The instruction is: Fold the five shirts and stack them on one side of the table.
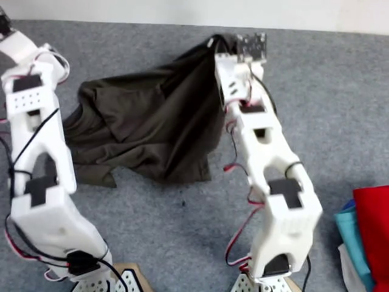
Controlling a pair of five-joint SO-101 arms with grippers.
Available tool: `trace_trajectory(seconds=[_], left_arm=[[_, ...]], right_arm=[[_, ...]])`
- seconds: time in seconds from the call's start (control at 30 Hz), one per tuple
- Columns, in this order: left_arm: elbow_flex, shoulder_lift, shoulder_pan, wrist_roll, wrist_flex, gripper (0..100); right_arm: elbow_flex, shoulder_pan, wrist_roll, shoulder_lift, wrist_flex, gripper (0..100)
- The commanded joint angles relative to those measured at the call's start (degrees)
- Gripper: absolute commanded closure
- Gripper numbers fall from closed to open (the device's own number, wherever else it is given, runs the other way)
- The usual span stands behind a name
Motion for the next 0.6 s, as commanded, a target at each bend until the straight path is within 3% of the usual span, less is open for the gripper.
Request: trace_trajectory(seconds=[0.0, 0.13, 0.23, 0.33, 0.57], left_arm=[[-15.69, 5.05, 1.10, 0.53, 6.86, 91], [-27.03, 10.24, 1.19, 0.26, 17.85, 89], [-34.15, 12.18, 1.80, 0.44, 28.40, 80], [-39.52, 13.58, 2.15, 0.26, 35.96, 78], [-48.48, 14.02, 3.65, 0.09, 54.07, 78]], right_arm=[[-16.92, 1.01, 0.35, 4.62, 8.57, 99.1], [-28.26, 0.31, 0.18, 11.82, 16.22, 96.9], [-34.42, 0.13, 0.18, 13.76, 23.87, 86.5], [-40.13, 0.22, 0.18, 12.97, 38.46, 76.8], [-54.81, 0.22, 0.62, 8.84, 71.16, 76.1]])
